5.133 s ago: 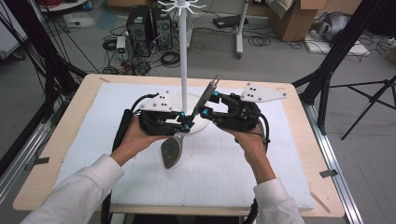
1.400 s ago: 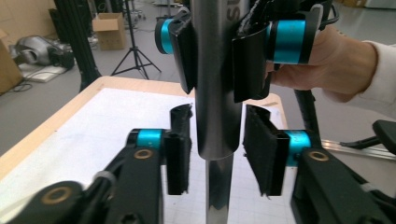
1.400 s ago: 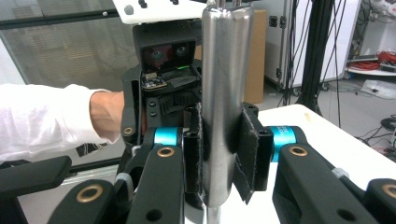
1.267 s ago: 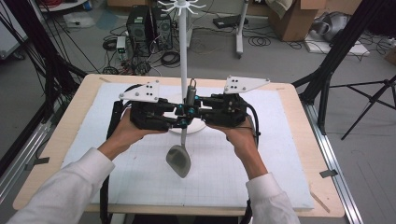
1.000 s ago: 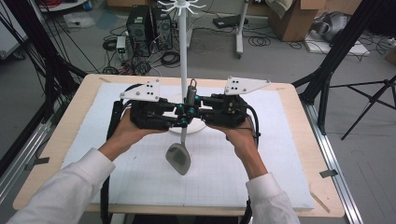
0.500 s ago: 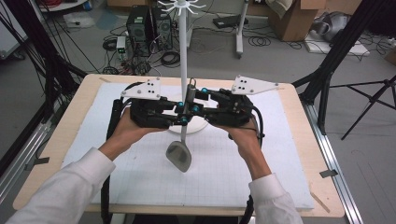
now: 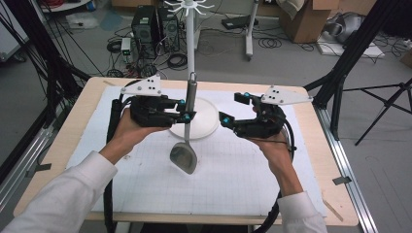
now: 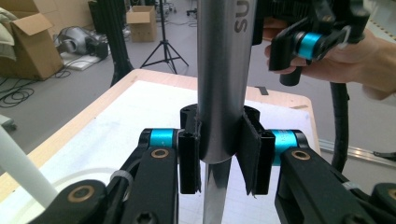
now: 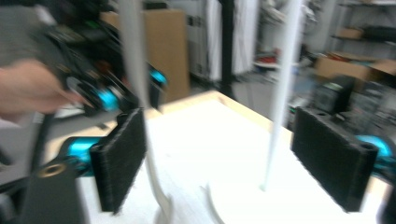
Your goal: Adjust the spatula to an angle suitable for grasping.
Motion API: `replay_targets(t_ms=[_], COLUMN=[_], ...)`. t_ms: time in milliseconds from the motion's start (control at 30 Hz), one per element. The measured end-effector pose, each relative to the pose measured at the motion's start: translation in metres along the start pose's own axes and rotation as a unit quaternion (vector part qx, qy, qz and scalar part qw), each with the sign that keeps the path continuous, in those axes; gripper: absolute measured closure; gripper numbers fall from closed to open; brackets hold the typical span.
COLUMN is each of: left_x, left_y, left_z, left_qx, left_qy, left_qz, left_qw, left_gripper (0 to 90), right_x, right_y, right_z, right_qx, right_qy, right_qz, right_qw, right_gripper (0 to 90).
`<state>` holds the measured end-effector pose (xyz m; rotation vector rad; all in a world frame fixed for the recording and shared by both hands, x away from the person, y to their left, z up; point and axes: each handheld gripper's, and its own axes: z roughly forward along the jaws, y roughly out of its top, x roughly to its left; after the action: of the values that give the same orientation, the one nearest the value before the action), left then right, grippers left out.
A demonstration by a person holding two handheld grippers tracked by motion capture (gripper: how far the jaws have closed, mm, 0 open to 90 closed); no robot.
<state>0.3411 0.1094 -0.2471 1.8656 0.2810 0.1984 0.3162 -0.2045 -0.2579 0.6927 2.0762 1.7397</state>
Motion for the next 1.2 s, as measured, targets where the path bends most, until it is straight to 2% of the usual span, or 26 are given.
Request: replay_targets(t_ms=[67,133,200,267,400,500,533,767,900,1000,1200], left_x=[0.001,0.002,0.003,0.005,0.007,0.009,0.01,0.012,0.013,0.014,0.014], left_y=[0.001,0.002,0.002,0.003,0.004,0.003,0.003,0.002,0.002,0.003,0.005], left_z=[-0.001,-0.002,-0.003,-0.005,-0.008,-0.01,-0.011,-0.013,-0.012,-0.011,-0.013], left_qx=[-0.002,-0.001,-0.005,-0.004,-0.004,-0.004,-0.003,-0.005,-0.002,-0.003,-0.006], left_qy=[0.004,0.009,0.015,0.02,0.028,0.031,0.033,0.04,0.04,0.041,0.042], left_qz=[-0.002,-0.002,-0.007,-0.006,-0.009,-0.012,-0.011,-0.016,-0.015,-0.016,-0.017], left_qw=[1.0,1.0,0.9998,0.9998,0.9996,0.9994,0.9994,0.9991,0.9991,0.999,0.9989], left_gripper=[71.3,71.3,71.3,71.3,71.3,71.3,71.3,71.3,71.3,71.3,71.3], right_x=[-0.003,-0.005,-0.007,-0.007,-0.013,-0.016,-0.018,-0.024,-0.026,-0.025,-0.024], right_y=[-0.005,-0.01,-0.015,-0.019,-0.028,-0.035,-0.038,-0.059,-0.069,-0.076,-0.085], right_z=[-0.005,-0.011,-0.016,-0.022,-0.034,-0.042,-0.045,-0.06,-0.064,-0.067,-0.072], right_qx=[0.005,0.007,0.013,0.017,0.012,0.016,0.013,0.02,0.028,0.032,0.03], right_qy=[-0.006,-0.01,-0.008,-0.018,-0.033,-0.038,-0.041,-0.053,-0.058,-0.062,-0.067], right_qz=[0.004,-0.008,-0.013,-0.024,-0.028,-0.018,-0.024,-0.017,-0.016,-0.006,-0.005], right_qw=[1.0,0.9999,0.9998,0.9994,0.999,0.999,0.9988,0.9983,0.9978,0.9976,0.9973], right_gripper=[8.2,0.2,0.2,0.1,0.1,0.1,0.2,0.1,0.1,0.1,0.1])
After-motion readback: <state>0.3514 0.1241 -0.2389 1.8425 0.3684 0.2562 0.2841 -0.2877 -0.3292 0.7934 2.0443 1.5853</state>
